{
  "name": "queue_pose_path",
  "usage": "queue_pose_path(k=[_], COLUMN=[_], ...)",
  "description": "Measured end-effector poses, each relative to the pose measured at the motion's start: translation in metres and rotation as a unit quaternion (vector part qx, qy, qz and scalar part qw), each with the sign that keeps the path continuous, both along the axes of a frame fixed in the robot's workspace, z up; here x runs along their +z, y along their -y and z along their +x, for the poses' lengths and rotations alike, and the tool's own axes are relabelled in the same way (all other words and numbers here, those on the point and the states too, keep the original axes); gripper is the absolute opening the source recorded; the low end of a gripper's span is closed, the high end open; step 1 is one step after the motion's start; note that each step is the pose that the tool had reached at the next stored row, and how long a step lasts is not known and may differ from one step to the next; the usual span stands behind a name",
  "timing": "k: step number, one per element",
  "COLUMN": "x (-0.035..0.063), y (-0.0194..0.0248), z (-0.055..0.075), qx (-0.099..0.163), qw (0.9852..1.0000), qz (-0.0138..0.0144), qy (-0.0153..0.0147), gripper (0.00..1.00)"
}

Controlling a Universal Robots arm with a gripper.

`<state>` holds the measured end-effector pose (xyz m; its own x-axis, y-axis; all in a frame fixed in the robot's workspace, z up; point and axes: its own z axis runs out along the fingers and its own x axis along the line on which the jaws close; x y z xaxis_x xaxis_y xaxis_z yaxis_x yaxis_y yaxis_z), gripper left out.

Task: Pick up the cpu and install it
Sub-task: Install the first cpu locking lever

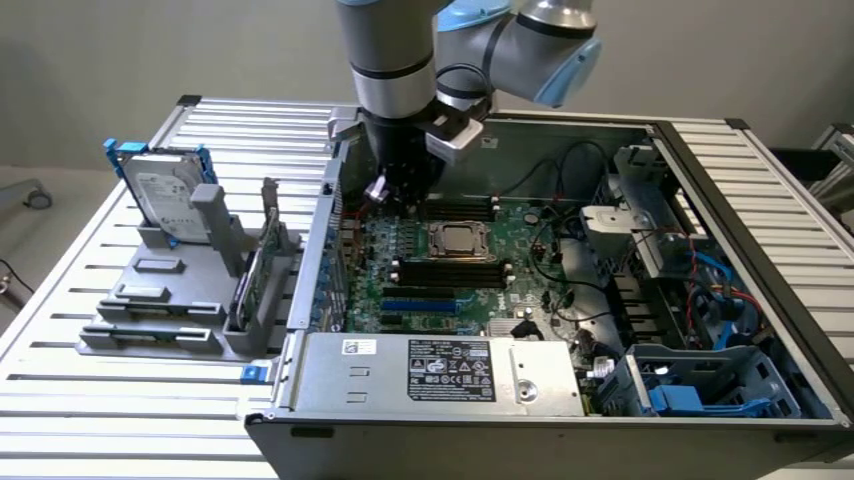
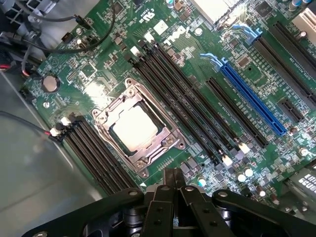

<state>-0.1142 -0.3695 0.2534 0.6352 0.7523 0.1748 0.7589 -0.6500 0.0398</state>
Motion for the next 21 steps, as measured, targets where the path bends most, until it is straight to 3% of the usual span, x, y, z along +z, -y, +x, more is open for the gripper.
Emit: queue_pose_path(k=[12, 17, 21], x=[0.0104, 0.0142, 0.0155], y=[-0.0044, -0.0051, -0.0054], z=[0.000, 0.000, 0.000], qx=[0.044, 0.064, 0.082], qw=[0.9989, 0.9976, 0.9961], qz=[-0.0169, -0.0244, -0.0323], qy=[0.0000, 0.0001, 0.0000], gripper=[0.11, 0.11, 0.11])
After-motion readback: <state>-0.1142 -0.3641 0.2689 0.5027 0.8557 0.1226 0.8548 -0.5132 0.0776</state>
